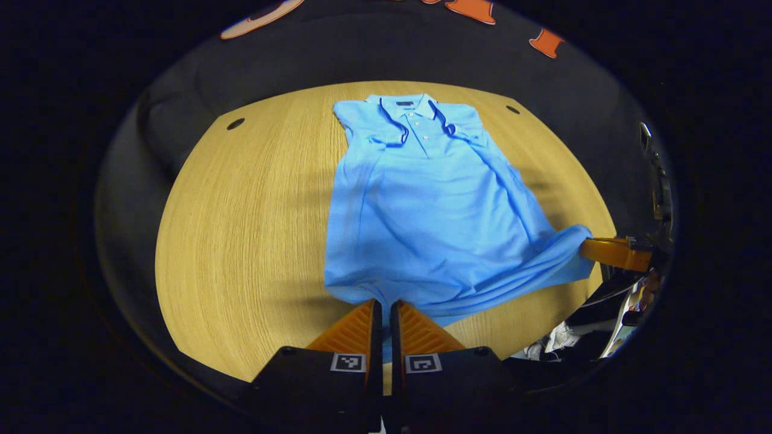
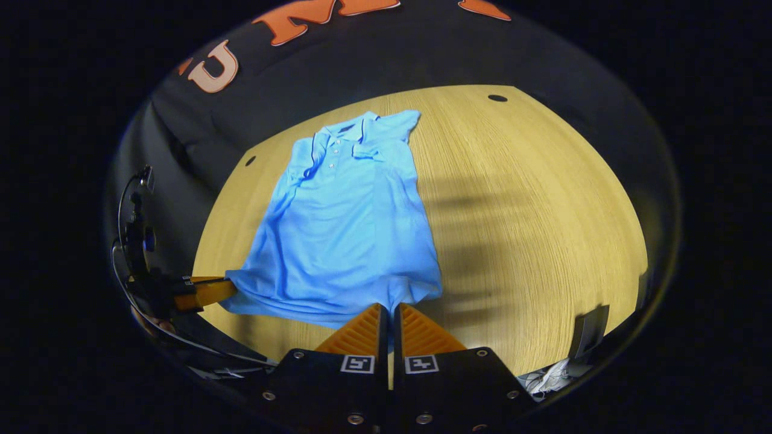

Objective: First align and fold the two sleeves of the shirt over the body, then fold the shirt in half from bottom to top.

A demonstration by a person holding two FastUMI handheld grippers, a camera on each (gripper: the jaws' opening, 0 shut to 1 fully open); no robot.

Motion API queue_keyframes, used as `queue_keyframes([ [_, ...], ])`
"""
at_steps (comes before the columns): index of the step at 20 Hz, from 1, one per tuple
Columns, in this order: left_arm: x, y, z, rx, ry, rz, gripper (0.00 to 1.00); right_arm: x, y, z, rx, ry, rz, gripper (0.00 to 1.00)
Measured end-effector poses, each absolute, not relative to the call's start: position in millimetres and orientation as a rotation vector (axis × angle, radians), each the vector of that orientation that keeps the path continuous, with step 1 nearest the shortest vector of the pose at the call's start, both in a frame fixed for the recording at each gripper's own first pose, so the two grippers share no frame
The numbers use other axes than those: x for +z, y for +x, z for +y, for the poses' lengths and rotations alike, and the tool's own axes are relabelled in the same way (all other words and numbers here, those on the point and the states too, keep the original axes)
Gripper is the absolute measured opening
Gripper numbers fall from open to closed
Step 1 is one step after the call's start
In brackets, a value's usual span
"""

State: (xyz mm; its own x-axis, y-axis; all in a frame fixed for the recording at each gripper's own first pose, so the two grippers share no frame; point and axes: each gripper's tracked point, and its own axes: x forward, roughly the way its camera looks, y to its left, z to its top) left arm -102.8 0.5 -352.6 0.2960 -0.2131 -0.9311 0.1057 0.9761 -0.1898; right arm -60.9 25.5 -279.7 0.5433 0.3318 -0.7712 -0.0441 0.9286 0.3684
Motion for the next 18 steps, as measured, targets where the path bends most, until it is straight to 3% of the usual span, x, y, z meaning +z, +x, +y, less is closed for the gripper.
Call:
queue_keyframes([
  [10,-323.0,11.2,4.8,-0.254,-0.096,1.086,0.10,-233.6,32.1,20.4,0.217,0.324,0.852,0.04],
  [18,-338.9,103.7,17.5,-0.223,-0.070,1.022,0.10,-217.0,124.7,19.6,0.175,0.317,0.791,0.04],
])
